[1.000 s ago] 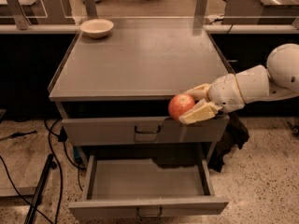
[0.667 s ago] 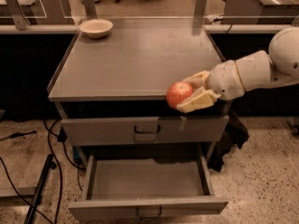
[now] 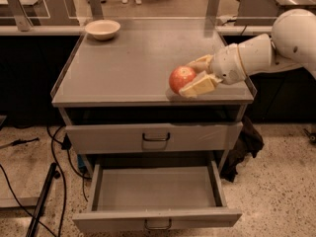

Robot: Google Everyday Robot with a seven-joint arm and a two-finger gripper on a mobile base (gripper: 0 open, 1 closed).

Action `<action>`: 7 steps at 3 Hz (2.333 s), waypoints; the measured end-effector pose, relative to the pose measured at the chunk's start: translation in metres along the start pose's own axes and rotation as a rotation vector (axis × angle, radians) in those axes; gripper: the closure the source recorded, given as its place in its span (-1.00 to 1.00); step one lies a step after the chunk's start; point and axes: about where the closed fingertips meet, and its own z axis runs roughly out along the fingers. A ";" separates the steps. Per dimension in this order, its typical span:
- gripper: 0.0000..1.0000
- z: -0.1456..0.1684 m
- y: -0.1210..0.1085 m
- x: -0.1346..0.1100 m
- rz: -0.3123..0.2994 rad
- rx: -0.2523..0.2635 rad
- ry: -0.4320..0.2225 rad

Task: Pick apple from middle drawer and place on counter

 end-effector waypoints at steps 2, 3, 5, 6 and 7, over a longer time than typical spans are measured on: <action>1.00 0.028 -0.040 -0.009 0.014 -0.004 -0.014; 1.00 0.039 -0.049 -0.006 0.035 -0.012 -0.013; 1.00 0.053 -0.055 0.003 0.071 -0.026 -0.012; 1.00 0.058 -0.055 0.008 0.079 -0.035 -0.012; 0.62 0.058 -0.055 0.008 0.079 -0.035 -0.012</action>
Offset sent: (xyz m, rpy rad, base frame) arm 0.0681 0.0225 -0.0008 0.0269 0.0166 -0.0107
